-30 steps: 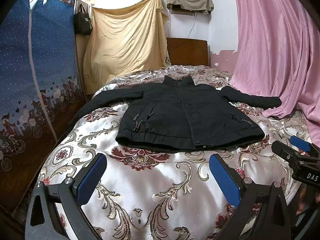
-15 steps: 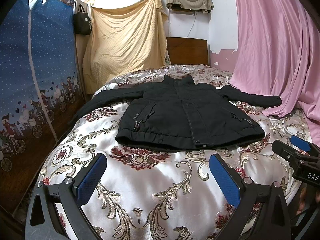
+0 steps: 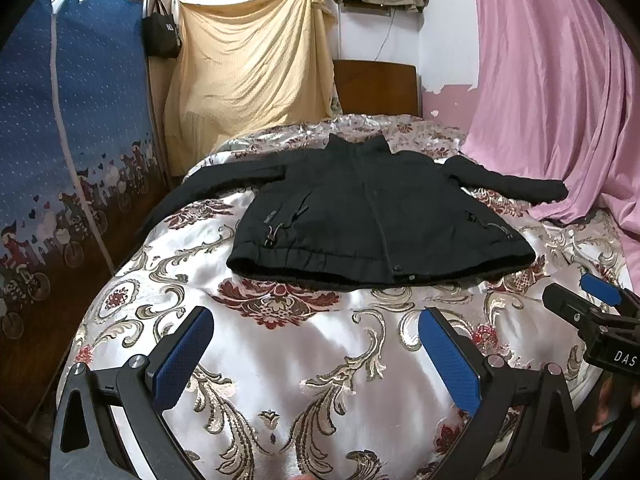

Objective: Fold large clothes
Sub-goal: 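Lower both tools toward the black jacket's sleeves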

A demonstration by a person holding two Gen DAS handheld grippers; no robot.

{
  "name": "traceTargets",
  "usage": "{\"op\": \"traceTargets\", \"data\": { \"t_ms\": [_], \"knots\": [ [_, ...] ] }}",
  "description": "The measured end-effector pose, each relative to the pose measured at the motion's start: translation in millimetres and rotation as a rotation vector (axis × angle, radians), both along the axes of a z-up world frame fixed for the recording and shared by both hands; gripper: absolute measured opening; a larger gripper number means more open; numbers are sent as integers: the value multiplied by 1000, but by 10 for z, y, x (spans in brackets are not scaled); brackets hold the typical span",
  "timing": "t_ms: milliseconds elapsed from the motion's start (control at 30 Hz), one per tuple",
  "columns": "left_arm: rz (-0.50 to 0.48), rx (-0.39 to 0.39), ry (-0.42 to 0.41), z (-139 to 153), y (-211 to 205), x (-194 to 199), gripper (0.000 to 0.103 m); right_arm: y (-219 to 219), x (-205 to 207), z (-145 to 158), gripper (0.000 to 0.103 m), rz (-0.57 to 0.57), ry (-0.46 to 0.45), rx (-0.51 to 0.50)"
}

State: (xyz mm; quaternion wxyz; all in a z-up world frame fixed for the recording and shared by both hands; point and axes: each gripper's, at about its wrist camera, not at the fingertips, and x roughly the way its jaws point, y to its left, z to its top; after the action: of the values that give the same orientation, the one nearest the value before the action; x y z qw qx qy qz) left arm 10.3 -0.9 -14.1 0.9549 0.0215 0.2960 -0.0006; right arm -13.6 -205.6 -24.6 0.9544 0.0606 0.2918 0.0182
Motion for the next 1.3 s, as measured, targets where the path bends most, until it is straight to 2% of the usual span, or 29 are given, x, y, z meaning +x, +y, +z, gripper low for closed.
{"op": "traceTargets", "data": {
  "t_ms": [233, 400, 567, 700, 933, 1133, 1300],
  "knots": [
    [-3, 17, 47, -59, -63, 126, 103, -36, 81, -60, 102, -13, 37, 16],
    [-3, 54, 85, -51, -124, 309, 103, -86, 228, -77, 102, -51, 86, -17],
    [-50, 42, 112, 8, -209, 541, 103, -250, 461, -132, 102, -52, 143, 16],
    [-79, 62, 111, 64, -352, 754, 103, -370, 655, -178, 102, -70, 159, -23],
    [-139, 102, 122, 82, -639, 1295, 103, -646, 1068, -157, 102, -114, 168, -80],
    [-194, 101, 142, 35, -933, 1865, 103, -954, 1498, -94, 102, -145, 164, -120],
    [-232, 107, 161, -37, -1217, 2375, 103, -1261, 1853, -91, 102, -154, 175, -102]
  ]
}}
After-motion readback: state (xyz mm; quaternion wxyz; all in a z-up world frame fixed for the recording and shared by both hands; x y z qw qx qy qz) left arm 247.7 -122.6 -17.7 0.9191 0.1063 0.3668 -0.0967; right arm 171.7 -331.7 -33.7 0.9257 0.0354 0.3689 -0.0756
